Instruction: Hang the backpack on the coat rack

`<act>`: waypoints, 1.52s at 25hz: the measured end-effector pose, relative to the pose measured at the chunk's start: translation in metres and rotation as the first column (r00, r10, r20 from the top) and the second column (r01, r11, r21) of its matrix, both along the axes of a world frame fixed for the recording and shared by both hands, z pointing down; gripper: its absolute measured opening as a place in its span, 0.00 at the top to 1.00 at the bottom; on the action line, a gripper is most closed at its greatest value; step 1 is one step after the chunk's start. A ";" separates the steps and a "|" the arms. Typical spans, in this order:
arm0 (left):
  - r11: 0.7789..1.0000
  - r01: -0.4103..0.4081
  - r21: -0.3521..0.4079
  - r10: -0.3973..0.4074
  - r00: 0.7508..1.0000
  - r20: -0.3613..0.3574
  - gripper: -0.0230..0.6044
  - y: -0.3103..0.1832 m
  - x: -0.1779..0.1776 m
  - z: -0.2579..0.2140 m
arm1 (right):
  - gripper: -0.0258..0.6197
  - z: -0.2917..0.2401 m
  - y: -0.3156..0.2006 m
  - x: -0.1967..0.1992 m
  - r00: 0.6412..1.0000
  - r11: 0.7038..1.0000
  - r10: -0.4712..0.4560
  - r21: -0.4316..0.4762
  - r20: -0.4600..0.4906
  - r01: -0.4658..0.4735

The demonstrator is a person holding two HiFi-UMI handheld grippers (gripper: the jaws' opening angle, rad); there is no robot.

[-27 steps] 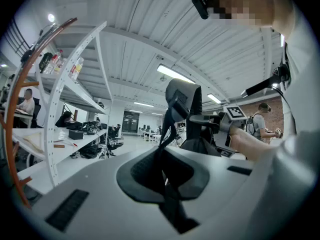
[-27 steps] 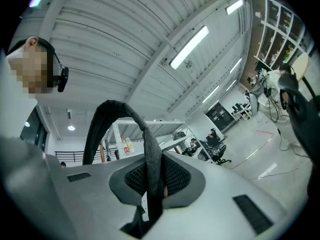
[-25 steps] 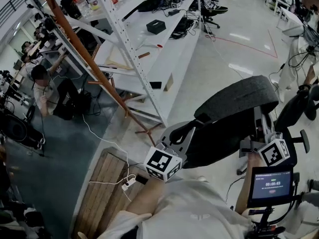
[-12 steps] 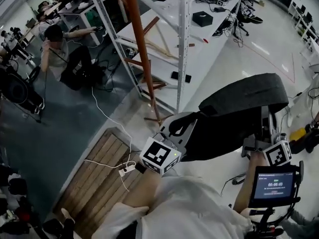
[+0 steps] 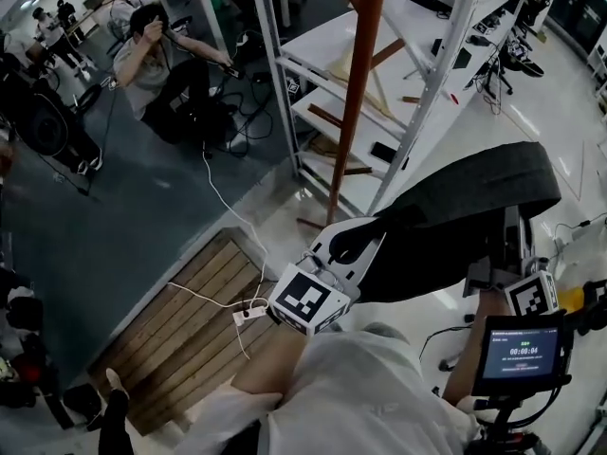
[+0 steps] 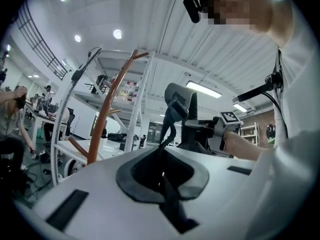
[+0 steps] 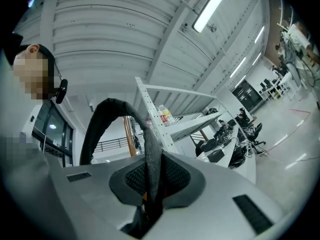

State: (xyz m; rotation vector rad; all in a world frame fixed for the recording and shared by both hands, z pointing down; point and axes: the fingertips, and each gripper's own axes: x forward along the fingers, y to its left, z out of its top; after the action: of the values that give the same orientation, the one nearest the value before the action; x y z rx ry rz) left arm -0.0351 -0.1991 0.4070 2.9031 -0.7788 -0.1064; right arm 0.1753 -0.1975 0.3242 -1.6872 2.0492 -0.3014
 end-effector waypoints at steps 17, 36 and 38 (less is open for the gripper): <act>0.942 0.330 0.061 -0.334 0.940 0.068 0.94 -0.016 -0.067 -0.026 | 0.89 -0.041 -0.074 -0.091 0.985 0.985 -0.162 0.053 -0.058 0.165; 0.897 0.357 0.261 -0.377 0.926 0.030 0.94 -0.041 -0.066 -0.109 | 0.89 -0.130 -0.087 -0.097 0.999 0.988 -0.038 0.153 -0.006 0.039; 0.891 0.354 0.283 -0.375 0.927 0.020 0.94 -0.044 -0.061 -0.124 | 0.89 -0.146 -0.083 -0.093 1.000 0.985 -0.016 0.171 -0.003 0.016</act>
State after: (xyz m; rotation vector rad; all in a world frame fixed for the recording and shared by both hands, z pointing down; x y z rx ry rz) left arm -0.0959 -0.2427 0.2832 2.9835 -1.4266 -0.1565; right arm 0.0821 -0.2809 0.1783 -1.5684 2.0281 -0.1252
